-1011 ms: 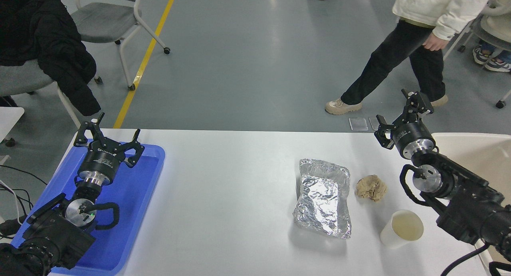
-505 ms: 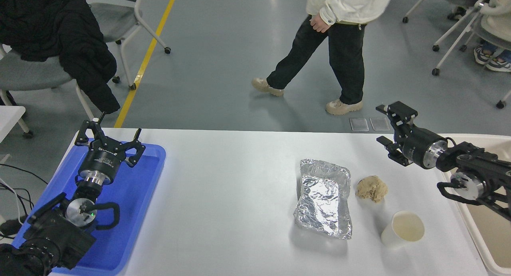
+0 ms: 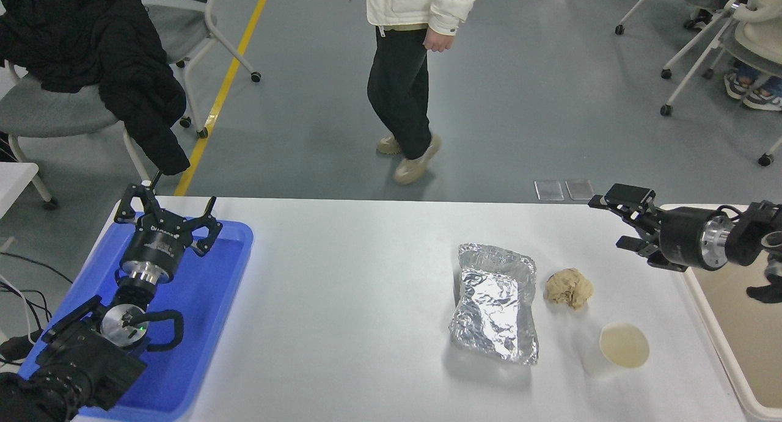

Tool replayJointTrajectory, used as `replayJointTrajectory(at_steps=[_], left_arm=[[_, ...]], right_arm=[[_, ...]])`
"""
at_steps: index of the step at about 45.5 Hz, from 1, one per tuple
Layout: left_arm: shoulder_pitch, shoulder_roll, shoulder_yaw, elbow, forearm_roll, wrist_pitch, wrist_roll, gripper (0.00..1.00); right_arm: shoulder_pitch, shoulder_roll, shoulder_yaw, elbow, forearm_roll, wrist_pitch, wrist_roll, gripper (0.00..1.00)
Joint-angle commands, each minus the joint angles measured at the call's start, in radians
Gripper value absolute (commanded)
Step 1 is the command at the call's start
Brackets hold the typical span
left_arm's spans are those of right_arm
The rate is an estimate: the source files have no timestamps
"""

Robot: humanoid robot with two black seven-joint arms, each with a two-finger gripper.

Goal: Pick up paper cup place in dustbin

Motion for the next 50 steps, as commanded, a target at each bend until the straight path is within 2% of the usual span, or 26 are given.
replayJointTrajectory(at_steps=[1,20,31,50], left_arm=[[-0.001,0.0,0.0,-0.001,0.0,0.0,0.001,1.0],[-0.001,0.0,0.0,-0.001,0.0,0.0,0.001,1.0],[0.001,0.0,0.0,0.001,0.0,0.0,0.001,1.0],[0.001,0.0,0.0,-0.001,0.0,0.0,0.001,1.0]], right_arm=[[0.456,0.048,-0.443,0.087,-0.017,0.083,-0.017,1.0],[1.01,0.128,-0.839,0.244,-0.009,0.394,-0.019,1.0],[1.214,0.157,-0.927,0.285,-0.009,0.544,-0.017,1.0],[1.273,0.171,-0.93,0.285,-0.019,0.549,-0.017,1.0]])
